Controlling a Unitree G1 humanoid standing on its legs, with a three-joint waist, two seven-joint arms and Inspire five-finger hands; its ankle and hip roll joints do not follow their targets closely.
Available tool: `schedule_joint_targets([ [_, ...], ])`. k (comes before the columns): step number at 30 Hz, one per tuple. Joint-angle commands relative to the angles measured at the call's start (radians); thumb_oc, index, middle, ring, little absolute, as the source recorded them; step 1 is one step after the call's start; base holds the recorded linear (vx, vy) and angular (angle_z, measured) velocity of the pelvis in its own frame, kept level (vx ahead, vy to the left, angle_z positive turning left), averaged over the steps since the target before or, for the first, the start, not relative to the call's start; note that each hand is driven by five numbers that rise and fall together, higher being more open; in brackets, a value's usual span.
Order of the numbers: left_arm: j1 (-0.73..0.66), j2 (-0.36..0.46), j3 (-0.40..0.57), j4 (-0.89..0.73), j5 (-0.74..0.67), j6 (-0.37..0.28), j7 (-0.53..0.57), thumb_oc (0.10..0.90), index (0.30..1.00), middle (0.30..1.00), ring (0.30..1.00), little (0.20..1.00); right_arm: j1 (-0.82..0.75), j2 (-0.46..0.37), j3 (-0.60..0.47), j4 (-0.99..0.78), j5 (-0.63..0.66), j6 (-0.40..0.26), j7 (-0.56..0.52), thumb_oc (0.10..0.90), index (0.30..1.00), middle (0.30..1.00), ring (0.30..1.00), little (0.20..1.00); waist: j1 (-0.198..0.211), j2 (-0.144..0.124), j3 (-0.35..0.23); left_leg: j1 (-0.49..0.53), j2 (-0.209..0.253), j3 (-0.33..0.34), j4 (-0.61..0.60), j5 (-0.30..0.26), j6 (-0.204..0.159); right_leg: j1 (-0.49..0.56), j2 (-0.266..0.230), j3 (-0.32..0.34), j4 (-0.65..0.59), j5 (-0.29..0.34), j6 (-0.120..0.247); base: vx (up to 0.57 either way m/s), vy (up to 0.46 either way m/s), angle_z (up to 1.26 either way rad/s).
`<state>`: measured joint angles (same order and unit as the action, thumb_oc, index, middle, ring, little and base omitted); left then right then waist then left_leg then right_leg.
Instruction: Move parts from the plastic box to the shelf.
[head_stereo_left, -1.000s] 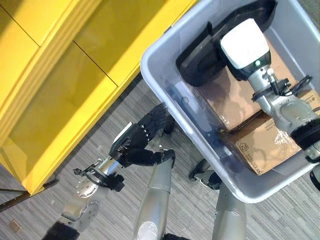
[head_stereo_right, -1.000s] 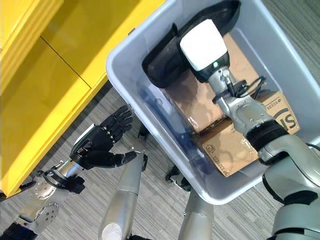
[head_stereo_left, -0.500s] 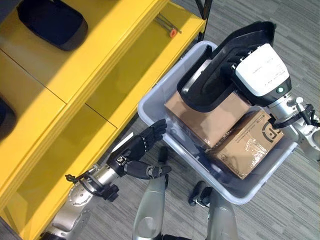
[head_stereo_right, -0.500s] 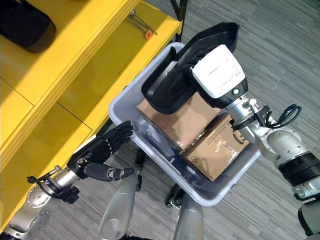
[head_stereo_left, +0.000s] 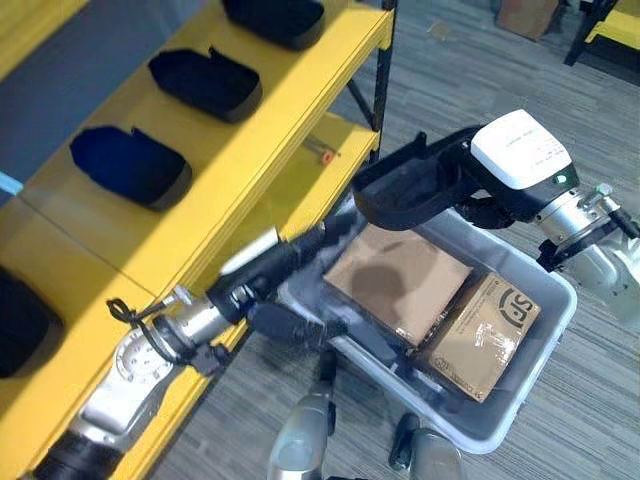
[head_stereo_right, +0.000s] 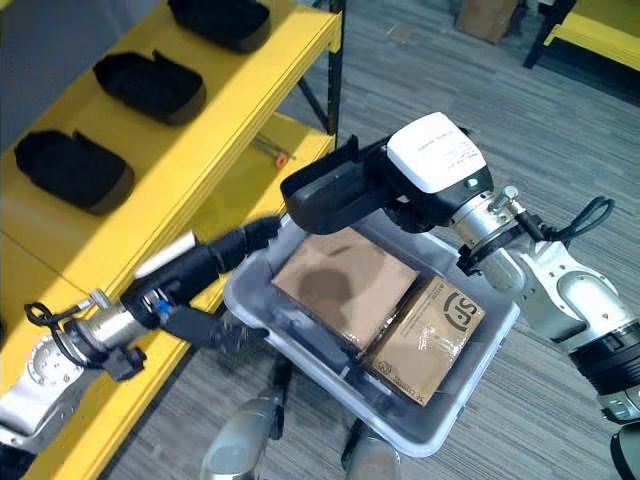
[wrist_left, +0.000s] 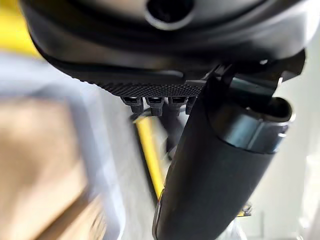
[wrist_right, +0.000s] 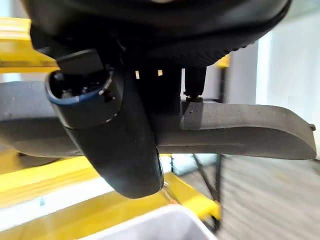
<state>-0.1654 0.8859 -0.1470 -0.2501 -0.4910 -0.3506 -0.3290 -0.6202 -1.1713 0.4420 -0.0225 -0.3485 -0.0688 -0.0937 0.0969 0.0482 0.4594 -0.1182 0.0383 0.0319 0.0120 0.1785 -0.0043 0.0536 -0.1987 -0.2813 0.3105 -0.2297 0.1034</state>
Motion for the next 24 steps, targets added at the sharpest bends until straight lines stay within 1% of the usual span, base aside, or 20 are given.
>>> schedule_joint_targets([
  [1, 0.074, -0.065, 0.031, -0.04, 0.075, -0.145, 0.121, 0.9, 1.0, 1.0, 1.0, 1.0, 0.017, 0.065, -0.099, 0.013, 0.159, 0.141, 0.147, 0.4, 0.3, 0.3, 0.3, 0.3, -0.032, -0.044, -0.22, 0.03, 0.15, 0.017, -0.056, -0.019, -0.092, -0.031, 0.035, 0.037, -0.114, 0.127, -0.04, 0.09, 0.015, -0.27],
  [2, 0.059, -0.079, 0.038, -0.037, 0.085, -0.129, 0.123, 0.9, 1.0, 1.0, 1.0, 1.0, 0.028, 0.096, -0.11, 0.017, 0.165, 0.154, 0.188, 0.4, 0.3, 0.3, 0.3, 0.3, -0.036, -0.048, -0.231, 0.048, 0.155, 0.027, -0.063, -0.023, -0.095, -0.024, 0.032, 0.037, -0.13, 0.135, -0.037, 0.09, -0.003, -0.38],
  [3, 0.047, -0.095, 0.043, -0.037, 0.091, -0.111, 0.113, 0.9, 1.0, 1.0, 1.0, 1.0, 0.026, 0.121, -0.112, 0.021, 0.156, 0.195, 0.256, 0.4, 0.3, 0.3, 0.3, 0.3, -0.04, -0.052, -0.241, 0.057, 0.161, 0.034, -0.065, -0.026, -0.099, -0.02, 0.029, 0.039, -0.143, 0.143, -0.034, 0.09, -0.01, -0.49],
  [4, 0.044, -0.108, 0.043, -0.037, 0.11, -0.105, 0.111, 0.9, 1.0, 1.0, 1.0, 1.0, 0.025, 0.133, -0.111, 0.032, 0.169, 0.206, 0.29, 0.4, 0.3, 0.3, 0.3, 0.3, -0.041, -0.053, -0.246, 0.066, 0.164, 0.038, -0.067, -0.028, -0.099, -0.016, 0.027, 0.041, -0.15, 0.148, -0.032, 0.1, -0.024, -0.37],
  [5, 0.033, -0.13, 0.038, -0.04, 0.153, -0.088, 0.125, 0.9, 1.0, 1.0, 1.0, 1.0, 0.014, 0.154, -0.101, 0.037, 0.185, 0.255, 0.361, 0.4, 0.3, 0.3, 0.3, 0.3, -0.047, -0.058, -0.258, 0.083, 0.174, 0.049, -0.074, -0.031, -0.105, -0.01, 0.023, 0.044, -0.165, 0.157, -0.027, 0.08, -0.028, -0.27],
  [6, 0.035, -0.136, 0.04, -0.042, 0.165, -0.084, 0.135, 0.9, 1.0, 1.0, 1.0, 1.0, 0.013, 0.158, -0.098, 0.037, 0.201, 0.268, 0.38, 0.4, 0.3, 0.3, 0.3, 0.3, -0.049, -0.059, -0.262, 0.09, 0.178, 0.054, -0.077, -0.032, -0.108, -0.007, 0.023, 0.046, -0.17, 0.16, -0.026, 0.08, -0.034, -0.12],
  [8, 0.041, -0.143, 0.049, -0.039, 0.199, -0.089, 0.168, 0.9, 1.0, 1.0, 1.0, 1.0, 0.011, 0.165, -0.097, 0.042, 0.209, 0.297, 0.426, 0.4, 0.3, 0.3, 0.3, 0.3, -0.053, -0.062, -0.268, 0.102, 0.183, 0.064, -0.081, -0.035, -0.112, -0.002, 0.021, 0.049, -0.182, 0.167, -0.022, 0.04, -0.022, -0.24],
  [11, 0.063, -0.141, 0.091, -0.041, 0.27, -0.114, 0.214, 0.9, 1.0, 1.0, 1.0, 1.0, 0.035, 0.169, -0.111, 0.048, 0.267, 0.376, 0.531, 0.4, 0.3, 0.3, 0.3, 0.3, -0.056, -0.068, -0.276, 0.115, 0.189, 0.072, -0.084, -0.041, -0.117, 0.004, 0.019, 0.051, -0.198, 0.175, -0.018, 0.01, -0.018, -0.15],
  [14, 0.064, -0.126, 0.111, -0.039, 0.271, -0.138, 0.209, 0.9, 1.0, 1.0, 1.0, 1.0, 0.047, 0.165, -0.11, 0.058, 0.342, 0.406, 0.572, 0.4, 0.3, 0.3, 0.3, 0.3, -0.058, -0.075, -0.283, 0.124, 0.191, 0.076, -0.086, -0.044, -0.121, 0.013, 0.019, 0.051, -0.21, 0.18, -0.015, 0.0, -0.006, -0.01],
  [16, 0.055, -0.118, 0.11, -0.033, 0.286, -0.143, 0.181, 0.9, 1.0, 1.0, 1.0, 1.0, 0.041, 0.163, -0.104, 0.075, 0.358, 0.39, 0.578, 0.4, 0.3, 0.3, 0.3, 0.3, -0.058, -0.08, -0.287, 0.13, 0.192, 0.076, -0.088, -0.046, -0.122, 0.02, 0.02, 0.05, -0.215, 0.182, -0.013, 0.01, -0.015, 0.0],
  [19, 0.04, -0.109, 0.074, -0.03, 0.309, -0.143, 0.146, 0.9, 1.0, 1.0, 1.0, 1.0, 0.003, 0.148, -0.081, 0.076, 0.356, 0.357, 0.603, 0.4, 0.3, 0.3, 0.3, 0.3, -0.061, -0.085, -0.294, 0.14, 0.195, 0.078, -0.092, -0.05, -0.124, 0.026, 0.02, 0.051, -0.226, 0.189, -0.009, 0.0, -0.011, 0.0],
  [20, 0.023, -0.118, 0.041, -0.026, 0.236, -0.105, 0.082, 0.9, 1.0, 1.0, 1.0, 1.0, -0.028, 0.142, -0.062, 0.041, 0.326, 0.331, 0.609, 0.4, 0.3, 0.3, 0.3, 0.3, -0.068, -0.085, -0.299, 0.144, 0.199, 0.083, -0.097, -0.051, -0.126, 0.025, 0.018, 0.057, -0.24, 0.2, -0.002, 0.0, 0.0, 0.0],
  [21, 0.019, -0.125, 0.023, -0.024, 0.256, -0.087, 0.081, 0.9, 1.0, 1.0, 1.0, 1.0, -0.05, 0.146, -0.048, 0.034, 0.327, 0.329, 0.616, 0.4, 0.3, 0.3, 0.3, 0.3, -0.07, -0.084, -0.3, 0.147, 0.2, 0.087, -0.099, -0.051, -0.126, 0.027, 0.018, 0.06, -0.246, 0.204, 0.0, -0.03, -0.014, -0.03],
  [24, -0.006, -0.125, -0.03, 0.014, 0.297, -0.084, 0.093, 0.9, 1.0, 1.0, 1.0, 1.0, -0.124, 0.156, 0.002, -0.013, 0.319, 0.344, 0.639, 0.4, 0.3, 0.3, 0.3, 0.3, -0.079, -0.081, -0.304, 0.152, 0.204, 0.098, -0.099, -0.053, -0.128, 0.027, 0.017, 0.067, -0.252, 0.208, 0.004, -0.02, 0.001, -0.13],
])
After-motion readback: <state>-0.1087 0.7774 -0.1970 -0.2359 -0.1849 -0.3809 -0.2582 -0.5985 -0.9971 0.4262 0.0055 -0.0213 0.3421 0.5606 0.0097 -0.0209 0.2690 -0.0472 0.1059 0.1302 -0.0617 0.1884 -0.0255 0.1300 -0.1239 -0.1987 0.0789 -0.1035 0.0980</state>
